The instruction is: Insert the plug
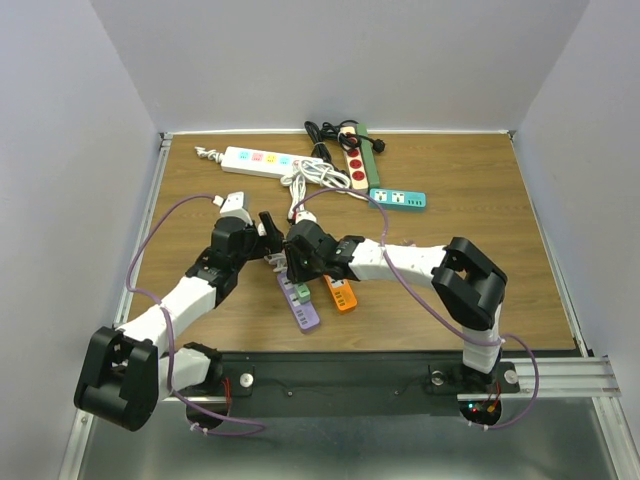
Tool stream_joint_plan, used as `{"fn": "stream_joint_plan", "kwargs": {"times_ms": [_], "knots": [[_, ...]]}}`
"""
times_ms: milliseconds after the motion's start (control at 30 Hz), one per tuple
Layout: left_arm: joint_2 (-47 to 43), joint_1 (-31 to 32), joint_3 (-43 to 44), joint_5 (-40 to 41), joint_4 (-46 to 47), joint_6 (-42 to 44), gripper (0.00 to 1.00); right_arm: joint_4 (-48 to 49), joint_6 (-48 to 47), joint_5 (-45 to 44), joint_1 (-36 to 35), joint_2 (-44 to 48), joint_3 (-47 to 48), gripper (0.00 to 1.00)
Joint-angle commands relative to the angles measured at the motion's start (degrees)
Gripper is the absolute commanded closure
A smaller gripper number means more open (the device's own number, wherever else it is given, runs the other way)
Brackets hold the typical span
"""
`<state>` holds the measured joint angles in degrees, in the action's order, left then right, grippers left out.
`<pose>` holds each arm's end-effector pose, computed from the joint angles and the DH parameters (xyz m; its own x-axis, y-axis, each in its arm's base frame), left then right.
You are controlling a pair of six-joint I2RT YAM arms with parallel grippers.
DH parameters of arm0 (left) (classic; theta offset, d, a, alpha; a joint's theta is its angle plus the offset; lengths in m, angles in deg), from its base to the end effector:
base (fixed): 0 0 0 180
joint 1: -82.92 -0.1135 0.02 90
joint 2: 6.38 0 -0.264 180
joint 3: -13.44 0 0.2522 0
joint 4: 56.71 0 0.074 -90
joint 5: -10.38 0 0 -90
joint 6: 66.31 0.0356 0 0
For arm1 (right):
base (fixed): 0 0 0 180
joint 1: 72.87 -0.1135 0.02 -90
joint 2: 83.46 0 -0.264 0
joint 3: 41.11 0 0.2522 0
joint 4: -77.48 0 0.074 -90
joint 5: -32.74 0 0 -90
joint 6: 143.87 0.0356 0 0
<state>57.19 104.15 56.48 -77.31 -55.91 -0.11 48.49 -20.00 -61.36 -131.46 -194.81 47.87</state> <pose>0.2259 -0.0862 0.2245 -0.4197 -0.2695 -0.8667 0.1717 0.9141 -0.3674 0.2199 0.3552 0.1779 -0.7994 -0.2426 -0.5496 -0.4606 0.8348 0.3016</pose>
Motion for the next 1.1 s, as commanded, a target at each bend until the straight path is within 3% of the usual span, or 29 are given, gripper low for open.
{"fn": "stream_joint_plan", "kwargs": {"times_ms": [0,233,467,667,700,900,1067], "knots": [[-1.2,0.7,0.1,0.9,-0.1,-3.4,0.04,-27.0,-0.6,9.0,-5.7,-11.5,-7.7,1.00],[-4.9,0.7,-5.6,4.8,-2.3,-8.1,0.06,-27.9,-0.1,5.0,-5.8,-10.4,-7.4,0.99],[3.7,0.7,-4.3,3.9,0.3,-7.5,0.15,-28.0,-0.9,2.8,-5.7,-10.2,-6.0,1.00],[11.3,0.7,-0.6,3.1,-2.2,-7.7,0.39,-28.2,-1.3,1.5,-5.7,-9.8,-5.4,1.00],[11.7,0.7,-0.5,3.1,-2.3,-8.1,0.51,-28.3,-1.3,1.3,-5.7,-9.9,-5.4,1.00],[14.6,0.7,0.8,2.2,-2.3,-7.8,0.84,-27.9,-1.7,0.1,-5.7,-10.4,-5.9,1.00],[15.5,0.7,0.7,2.5,-3.7,-9.5,1.00,-27.3,-2.4,2.2,-5.8,-10.5,-5.8,0.99]]}}
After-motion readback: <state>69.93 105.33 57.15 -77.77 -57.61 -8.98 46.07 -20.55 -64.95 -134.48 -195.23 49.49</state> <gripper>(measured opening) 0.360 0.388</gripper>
